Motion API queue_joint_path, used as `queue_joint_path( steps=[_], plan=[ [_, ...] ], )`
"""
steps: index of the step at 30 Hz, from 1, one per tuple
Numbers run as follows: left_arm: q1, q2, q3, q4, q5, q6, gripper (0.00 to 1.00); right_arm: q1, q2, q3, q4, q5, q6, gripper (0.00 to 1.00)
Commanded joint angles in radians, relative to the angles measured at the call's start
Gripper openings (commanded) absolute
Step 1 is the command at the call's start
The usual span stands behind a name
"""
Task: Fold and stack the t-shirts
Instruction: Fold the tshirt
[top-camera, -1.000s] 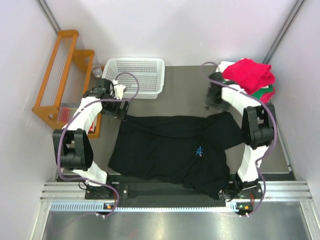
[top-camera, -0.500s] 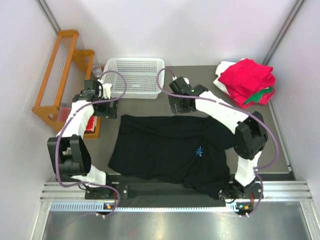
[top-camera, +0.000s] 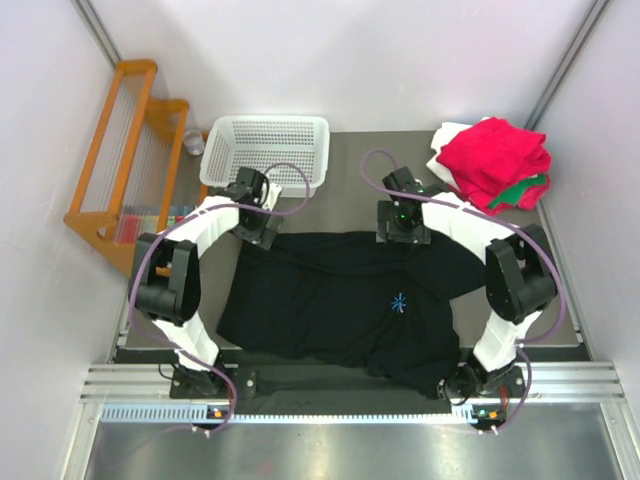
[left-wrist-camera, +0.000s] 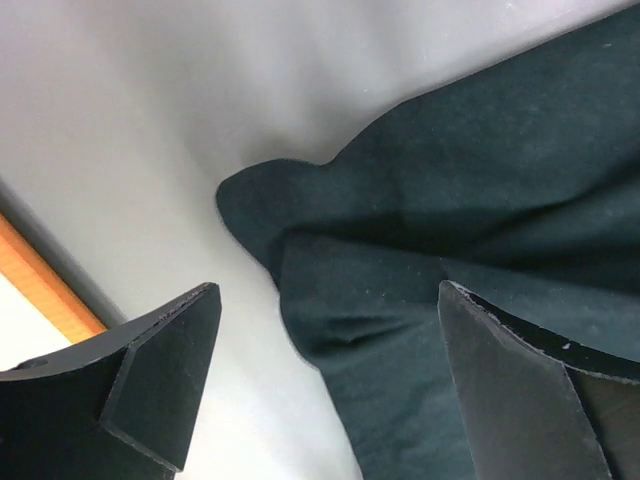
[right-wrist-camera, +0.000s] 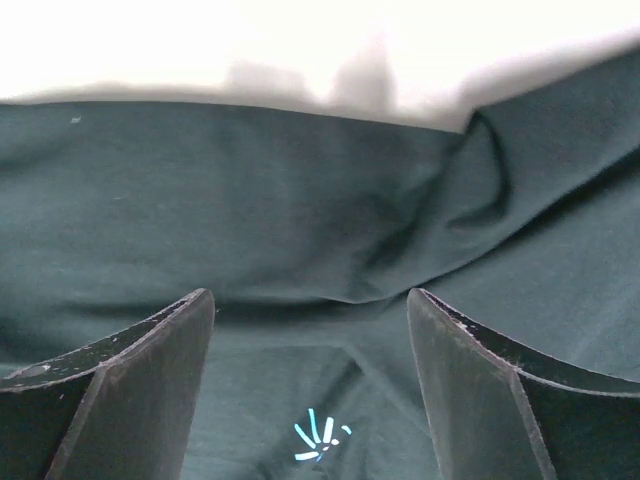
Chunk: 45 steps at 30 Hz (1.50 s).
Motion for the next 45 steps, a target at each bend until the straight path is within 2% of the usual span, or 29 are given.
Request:
queue_joint_path(
  steps=[1, 10, 13, 19, 24, 29, 38, 40, 42, 45],
  plan=[
    [-0.032, 0.017, 0.009, 0.058, -0.025, -0.009, 0.93, -0.051, -0.101, -0.055, 0.094, -0.084, 0.031, 0.78],
    [-0.088, 0.035, 0.069, 0.029, -0.013, -0.024, 0.93, -0.098, -0.12, -0.086, 0.104, -0.116, 0.023, 0.77],
    [-0.094, 0.024, 0.031, 0.027, -0.014, -0.016, 0.93, -0.108, -0.12, -0.097, 0.107, -0.122, 0.017, 0.77],
    [-0.094, -0.011, -0.058, 0.001, 0.068, 0.008, 0.92, -0.126, -0.129, -0.101, 0.107, -0.136, 0.005, 0.77],
    [-0.095, -0.045, -0.126, -0.03, 0.153, 0.048, 0.86, -0.135, -0.14, -0.101, 0.104, -0.141, 0.0, 0.77],
    [-0.094, -0.164, -0.149, -0.097, 0.165, 0.054, 0.78, -0.154, -0.146, -0.124, 0.111, -0.144, -0.006, 0.77],
    [-0.094, -0.361, -0.149, -0.341, 0.225, 0.131, 0.77, -0.181, -0.135, -0.126, 0.115, -0.155, -0.01, 0.76],
    [-0.094, -0.376, -0.147, -0.317, 0.199, 0.123, 0.78, -0.183, -0.134, -0.124, 0.118, -0.159, -0.01, 0.76],
    [-0.092, -0.376, -0.155, -0.21, 0.145, 0.097, 0.79, -0.183, -0.135, -0.126, 0.123, -0.161, -0.009, 0.76],
    [-0.092, -0.292, -0.12, -0.113, 0.142, 0.054, 0.79, -0.183, -0.144, -0.134, 0.124, -0.185, -0.001, 0.76]
  ],
)
